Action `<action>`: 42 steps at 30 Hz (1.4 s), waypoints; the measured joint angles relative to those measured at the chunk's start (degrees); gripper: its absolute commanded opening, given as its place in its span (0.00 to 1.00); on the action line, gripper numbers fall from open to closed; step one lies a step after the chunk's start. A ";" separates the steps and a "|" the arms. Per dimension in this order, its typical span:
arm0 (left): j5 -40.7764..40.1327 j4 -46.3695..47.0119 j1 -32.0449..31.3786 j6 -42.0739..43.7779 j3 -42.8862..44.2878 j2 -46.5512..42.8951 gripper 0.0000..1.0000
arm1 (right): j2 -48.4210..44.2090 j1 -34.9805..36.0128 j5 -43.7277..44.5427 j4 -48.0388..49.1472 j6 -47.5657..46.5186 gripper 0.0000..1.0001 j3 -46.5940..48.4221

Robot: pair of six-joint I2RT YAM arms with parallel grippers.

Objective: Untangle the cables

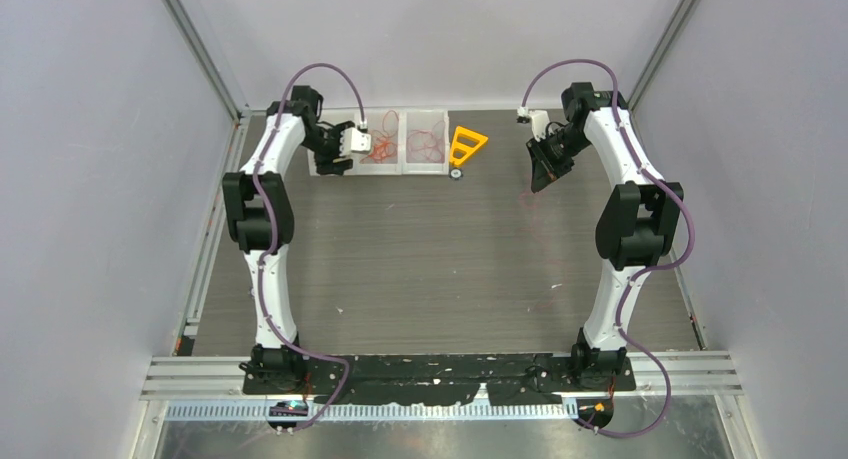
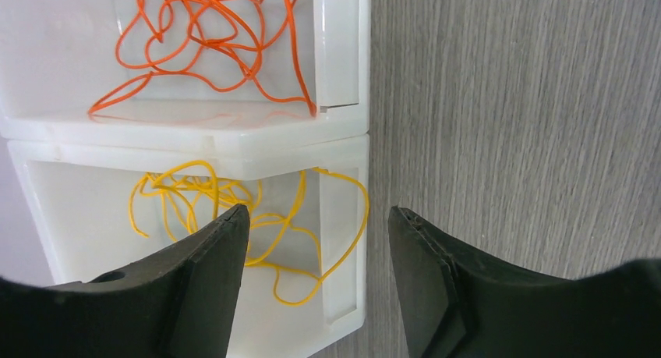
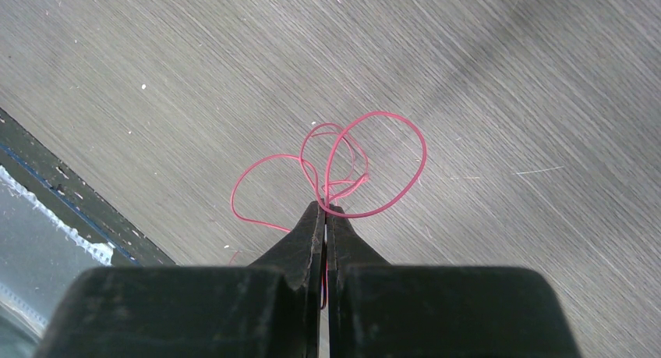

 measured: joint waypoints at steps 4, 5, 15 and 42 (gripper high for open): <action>-1.11 0.31 0.02 0.09 -1.14 -0.02 0.64 | 0.00 0.00 0.02 0.00 -0.02 0.05 0.02; -1.38 0.33 0.04 0.13 -1.27 -0.02 0.62 | 0.00 0.00 0.02 -0.02 -0.02 0.05 0.04; -3.80 3.08 0.04 -0.02 -1.25 1.38 0.51 | 0.00 0.00 0.02 -0.09 -0.02 0.06 0.11; -4.28 2.58 0.04 3.34 -1.36 3.26 0.73 | 0.00 0.00 0.04 -0.17 0.00 0.05 0.11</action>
